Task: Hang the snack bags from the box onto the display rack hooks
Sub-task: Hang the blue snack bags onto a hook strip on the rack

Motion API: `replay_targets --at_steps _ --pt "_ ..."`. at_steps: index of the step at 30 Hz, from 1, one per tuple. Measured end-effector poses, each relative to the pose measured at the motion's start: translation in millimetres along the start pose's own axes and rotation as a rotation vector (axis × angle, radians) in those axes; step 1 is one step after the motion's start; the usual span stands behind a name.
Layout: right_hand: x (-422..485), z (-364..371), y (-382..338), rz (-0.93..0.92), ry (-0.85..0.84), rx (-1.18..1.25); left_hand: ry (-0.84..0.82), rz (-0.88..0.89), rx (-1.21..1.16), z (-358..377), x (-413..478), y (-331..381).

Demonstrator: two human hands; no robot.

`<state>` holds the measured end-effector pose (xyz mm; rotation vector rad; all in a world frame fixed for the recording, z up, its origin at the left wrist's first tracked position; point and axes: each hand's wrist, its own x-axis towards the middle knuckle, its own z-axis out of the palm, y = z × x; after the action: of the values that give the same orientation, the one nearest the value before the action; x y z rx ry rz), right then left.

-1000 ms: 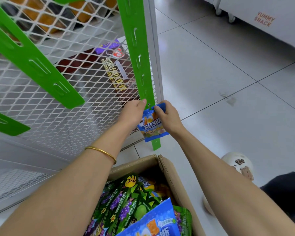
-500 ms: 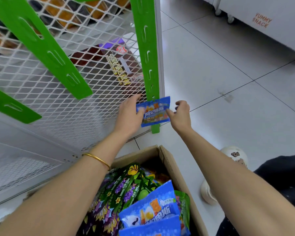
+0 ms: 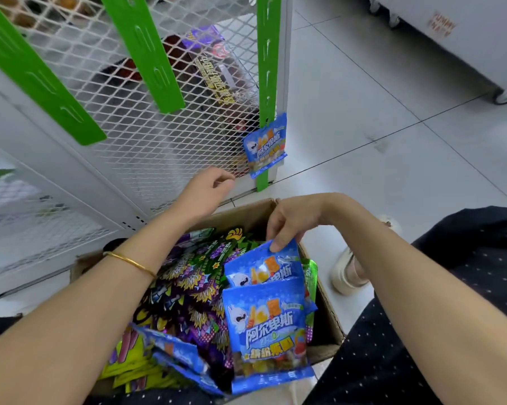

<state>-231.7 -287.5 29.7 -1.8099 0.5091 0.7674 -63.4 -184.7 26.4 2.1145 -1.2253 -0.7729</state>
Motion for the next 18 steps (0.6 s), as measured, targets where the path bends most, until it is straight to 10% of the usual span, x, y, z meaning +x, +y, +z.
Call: replay_targets --at_steps 12,18 --pt "-10 -49 14 -0.394 0.513 0.926 0.161 0.049 -0.241 -16 39 48" --pt "-1 -99 14 -0.333 0.842 0.749 0.268 0.173 -0.181 -9 90 84"
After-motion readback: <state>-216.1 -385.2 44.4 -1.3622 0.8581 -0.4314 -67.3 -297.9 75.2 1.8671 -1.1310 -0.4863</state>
